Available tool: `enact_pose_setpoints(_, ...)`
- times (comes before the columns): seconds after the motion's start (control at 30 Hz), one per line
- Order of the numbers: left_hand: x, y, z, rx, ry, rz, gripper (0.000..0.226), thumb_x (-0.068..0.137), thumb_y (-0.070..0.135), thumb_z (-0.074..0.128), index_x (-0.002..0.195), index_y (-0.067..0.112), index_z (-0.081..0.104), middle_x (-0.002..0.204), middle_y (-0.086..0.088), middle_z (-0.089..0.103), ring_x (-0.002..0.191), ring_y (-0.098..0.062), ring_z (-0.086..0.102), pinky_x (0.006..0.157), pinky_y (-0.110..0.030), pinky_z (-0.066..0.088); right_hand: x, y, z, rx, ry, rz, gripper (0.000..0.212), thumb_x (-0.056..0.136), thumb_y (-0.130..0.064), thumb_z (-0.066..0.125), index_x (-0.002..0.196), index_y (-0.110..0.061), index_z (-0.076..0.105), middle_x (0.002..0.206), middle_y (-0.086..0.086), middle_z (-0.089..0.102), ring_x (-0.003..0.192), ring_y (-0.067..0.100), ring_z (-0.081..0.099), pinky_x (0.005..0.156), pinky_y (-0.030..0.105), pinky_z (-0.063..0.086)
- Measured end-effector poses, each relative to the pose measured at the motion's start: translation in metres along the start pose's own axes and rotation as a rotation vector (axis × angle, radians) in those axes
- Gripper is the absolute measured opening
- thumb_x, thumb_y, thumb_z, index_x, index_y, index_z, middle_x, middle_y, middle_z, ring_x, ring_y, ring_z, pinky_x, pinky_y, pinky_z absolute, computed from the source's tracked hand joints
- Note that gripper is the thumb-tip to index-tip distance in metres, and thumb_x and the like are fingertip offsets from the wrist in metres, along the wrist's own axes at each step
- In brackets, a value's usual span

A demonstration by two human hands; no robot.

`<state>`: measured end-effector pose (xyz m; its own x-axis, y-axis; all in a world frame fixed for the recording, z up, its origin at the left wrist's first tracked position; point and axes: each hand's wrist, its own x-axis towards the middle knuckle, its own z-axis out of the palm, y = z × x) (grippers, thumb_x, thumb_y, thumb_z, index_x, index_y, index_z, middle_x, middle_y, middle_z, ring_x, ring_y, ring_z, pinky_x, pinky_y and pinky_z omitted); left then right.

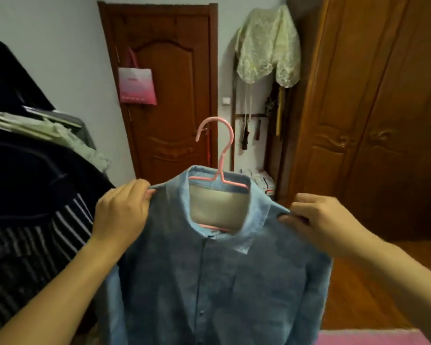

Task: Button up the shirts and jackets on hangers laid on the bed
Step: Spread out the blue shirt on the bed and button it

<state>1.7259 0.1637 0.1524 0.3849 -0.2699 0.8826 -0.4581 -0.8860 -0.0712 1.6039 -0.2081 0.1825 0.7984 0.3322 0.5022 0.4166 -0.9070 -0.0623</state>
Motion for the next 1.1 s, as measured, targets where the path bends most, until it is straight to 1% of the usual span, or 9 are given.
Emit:
enact_pose_setpoints(0.13, -0.026, -0.055, -0.010, 0.166, -0.058, -0.104, 0.029, 0.101, 0.020, 0.042, 0.082, 0.004, 0.057, 0.073, -0.014, 0.057, 0.063, -0.038, 0.058, 0.059, -0.047, 0.046, 0.040, -0.016, 0.057, 0.323, -0.191, -0.085, 0.030, 0.100, -0.050, 0.046, 0.074, -0.035, 0.049, 0.068, -0.012, 0.051, 0.066, 0.010, 0.053, 0.056, 0.025, 0.040)
enact_pose_setpoints(0.23, -0.038, -0.076, -0.038, 0.280, -0.156, -0.181, 0.031, 0.101, 0.026, 0.042, 0.080, 0.008, 0.057, 0.073, -0.012, 0.057, 0.066, -0.036, 0.059, 0.059, -0.044, 0.048, 0.063, -0.028, 0.081, 0.505, -0.171, -0.155, 0.045, 0.098, -0.063, 0.038, 0.076, -0.028, 0.056, 0.068, -0.007, 0.057, 0.066, 0.013, 0.057, 0.057, 0.030, 0.044)
enact_pose_setpoints(0.33, -0.042, -0.091, -0.075, 0.357, -0.308, -0.362, 0.038, 0.100, 0.043, 0.039, 0.081, 0.016, 0.057, 0.076, -0.002, 0.057, 0.074, -0.029, 0.060, 0.059, -0.041, 0.048, 0.094, -0.049, 0.082, 0.572, -0.128, -0.252, 0.045, 0.097, -0.061, 0.041, 0.072, -0.027, 0.057, 0.066, -0.010, 0.060, 0.061, 0.005, 0.060, 0.054, 0.021, 0.042)
enact_pose_setpoints(0.43, -0.046, -0.096, -0.114, 0.356, -0.393, -0.658, 0.033, 0.099, 0.047, 0.044, 0.104, 0.020, 0.064, 0.099, -0.002, 0.062, 0.095, -0.027, 0.059, 0.078, -0.045, 0.052, 0.124, -0.084, 0.078, 0.643, -0.093, -0.317, 0.031, 0.094, -0.050, 0.051, 0.073, -0.031, 0.062, 0.062, -0.014, 0.062, 0.057, 0.001, 0.061, 0.052, 0.016, 0.042)
enact_pose_setpoints(0.57, -0.052, -0.080, -0.161, 0.257, -0.489, -0.992, 0.047, 0.098, 0.036, 0.058, 0.142, 0.023, 0.046, 0.133, -0.007, 0.051, 0.120, -0.029, 0.055, 0.100, -0.041, 0.047, 0.146, -0.134, 0.110, 0.640, -0.133, -0.349, 0.029, 0.092, -0.046, 0.056, 0.074, -0.025, 0.065, 0.060, -0.008, 0.063, 0.057, 0.006, 0.060, 0.054, 0.031, 0.047)
enact_pose_setpoints(0.67, -0.045, -0.065, -0.204, 0.288, -0.489, -0.987, 0.032, 0.099, 0.038, 0.057, 0.130, 0.030, 0.055, 0.121, 0.003, 0.059, 0.106, -0.020, 0.061, 0.094, -0.039, 0.051, 0.169, -0.176, 0.129, 0.614, -0.120, -0.354, 0.031, 0.095, -0.035, 0.064, 0.067, -0.024, 0.057, 0.055, -0.007, 0.057, 0.056, 0.011, 0.058, 0.051, 0.031, 0.041)
enact_pose_setpoints(0.77, -0.026, -0.053, -0.251, 0.193, -0.377, -1.024, 0.010, 0.098, 0.031, 0.061, 0.100, 0.029, 0.070, 0.091, 0.007, 0.071, 0.082, -0.009, 0.068, 0.078, -0.032, 0.056, 0.212, -0.218, 0.126, 0.621, -0.106, -0.355, 0.032, 0.096, -0.028, 0.065, 0.065, -0.019, 0.057, 0.056, -0.005, 0.057, 0.058, 0.015, 0.057, 0.049, 0.025, 0.035)
enact_pose_setpoints(0.87, -0.009, -0.061, -0.297, 0.271, -0.298, -1.025, 0.015, 0.096, 0.029, 0.061, 0.086, 0.026, 0.072, 0.076, 0.006, 0.072, 0.067, -0.004, 0.068, 0.069, -0.031, 0.058, 0.267, -0.264, 0.109, 0.623, -0.004, -0.373, 0.030, 0.095, -0.027, 0.065, 0.068, -0.014, 0.059, 0.063, 0.003, 0.062, 0.070, 0.033, 0.062, 0.056, 0.038, 0.042)
enact_pose_setpoints(1.1, 0.007, -0.130, -0.355, 0.703, -0.364, -0.869, 0.023, 0.101, 0.032, 0.051, 0.092, 0.027, 0.071, 0.091, 0.007, 0.068, 0.087, -0.014, 0.063, 0.080, -0.038, 0.055, 0.379, -0.391, 0.080, 0.584, 0.105, -0.466, 0.024, 0.099, -0.031, 0.057, 0.085, -0.014, 0.065, 0.092, 0.019, 0.070, 0.092, 0.041, 0.063, 0.065, 0.037, 0.035)
